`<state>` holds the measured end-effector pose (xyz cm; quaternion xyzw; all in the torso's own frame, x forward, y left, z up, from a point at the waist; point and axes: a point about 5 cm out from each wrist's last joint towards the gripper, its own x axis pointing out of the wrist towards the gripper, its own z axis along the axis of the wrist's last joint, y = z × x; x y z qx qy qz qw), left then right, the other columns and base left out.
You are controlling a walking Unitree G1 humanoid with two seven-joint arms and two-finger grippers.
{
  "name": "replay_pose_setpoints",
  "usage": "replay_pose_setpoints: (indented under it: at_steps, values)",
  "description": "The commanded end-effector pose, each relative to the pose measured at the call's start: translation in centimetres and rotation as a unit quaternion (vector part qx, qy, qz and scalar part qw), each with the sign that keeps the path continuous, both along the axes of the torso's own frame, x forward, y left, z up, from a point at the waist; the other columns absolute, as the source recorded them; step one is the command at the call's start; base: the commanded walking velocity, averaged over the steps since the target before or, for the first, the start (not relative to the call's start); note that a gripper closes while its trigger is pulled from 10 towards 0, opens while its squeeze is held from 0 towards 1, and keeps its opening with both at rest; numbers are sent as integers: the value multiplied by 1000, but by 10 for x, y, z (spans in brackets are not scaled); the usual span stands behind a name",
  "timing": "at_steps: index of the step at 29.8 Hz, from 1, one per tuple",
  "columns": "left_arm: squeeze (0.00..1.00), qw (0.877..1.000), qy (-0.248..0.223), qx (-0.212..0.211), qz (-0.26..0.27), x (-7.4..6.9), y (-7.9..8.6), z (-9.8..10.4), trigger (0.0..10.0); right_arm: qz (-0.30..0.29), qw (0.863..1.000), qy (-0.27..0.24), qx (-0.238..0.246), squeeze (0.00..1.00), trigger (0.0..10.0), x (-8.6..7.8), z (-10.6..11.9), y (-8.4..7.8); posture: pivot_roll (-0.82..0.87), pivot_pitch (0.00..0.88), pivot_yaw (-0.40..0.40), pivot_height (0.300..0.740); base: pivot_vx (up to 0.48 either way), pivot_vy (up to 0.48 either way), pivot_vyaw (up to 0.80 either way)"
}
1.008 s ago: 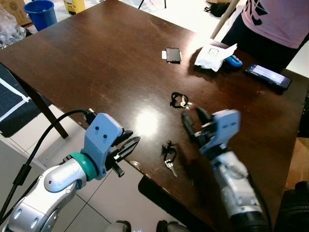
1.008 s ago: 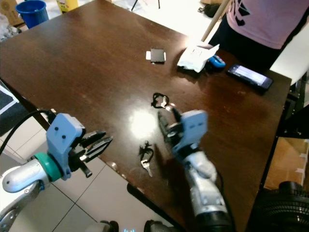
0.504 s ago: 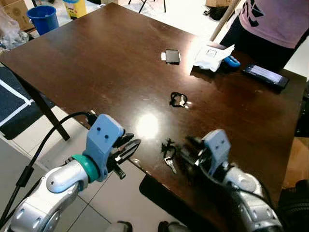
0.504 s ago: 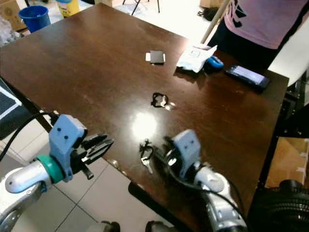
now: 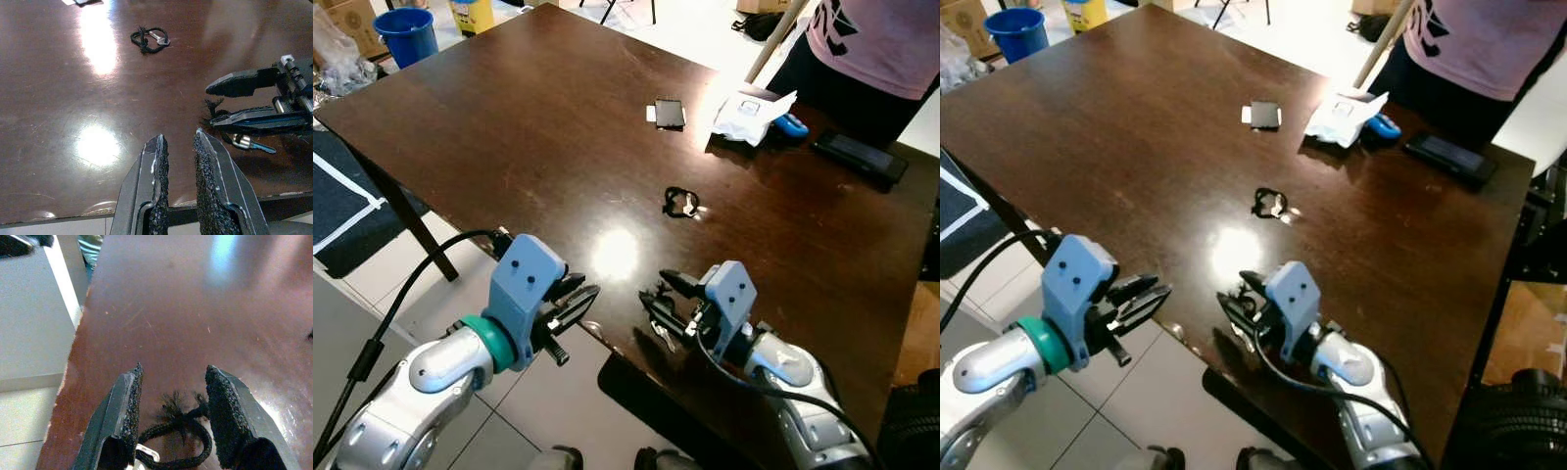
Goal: Hang keys on a hook
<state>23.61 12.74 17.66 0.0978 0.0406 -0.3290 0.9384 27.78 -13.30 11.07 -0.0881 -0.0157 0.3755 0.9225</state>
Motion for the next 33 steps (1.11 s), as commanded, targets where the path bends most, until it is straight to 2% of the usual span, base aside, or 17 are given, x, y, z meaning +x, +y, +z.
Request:
replay_pose_setpoints:
  at_steps: [1, 9, 13, 23, 24, 25, 26, 33]
  values:
    - [0, 1000, 8, 1, -5, -3, -2, -3, 10000, 0, 1000, 17, -7, 0, 10000, 0, -8, 2, 102, 120, 64, 740, 0, 0, 0]
    - [0, 1000, 7, 0, -5, -3, -3, -2, 10000, 4, 999, 34, -12, 0, 10000, 1, -15, 6, 114, 128, 64, 740, 0, 0, 0]
    - [0, 1000, 8, -1, -3, -4, -3, -3, 10000, -17, 997, 52, -45, 0, 10000, 0, -28, -1, 112, 132, 61, 740, 0, 0, 0]
    - [0, 1000, 10, 0, -2, -3, -2, -3, 10000, -38, 994, 77, -65, 0, 10000, -5, -47, -5, 113, 133, 65, 740, 0, 0, 0]
    - [0, 1000, 11, 0, -2, -3, -2, -4, 10000, -46, 993, 79, -71, 0, 3529, -5, -50, -6, 113, 133, 65, 740, 0, 0, 0]
    - [0, 1000, 11, 0, -2, -3, -2, -4, 10000, -46, 993, 79, -71, 0, 3529, -5, -50, -6, 113, 133, 65, 740, 0, 0, 0]
    - [0, 1000, 11, 1, -2, -3, -2, -4, 10000, -54, 993, 80, -71, 0, 0, -5, -52, -7, 112, 132, 66, 740, 0, 0, 0]
    - [0, 1000, 11, 1, -2, -3, -2, -4, 10000, -67, 993, 77, -64, 0, 0, -3, -52, -8, 111, 131, 69, 740, 0, 0, 0]
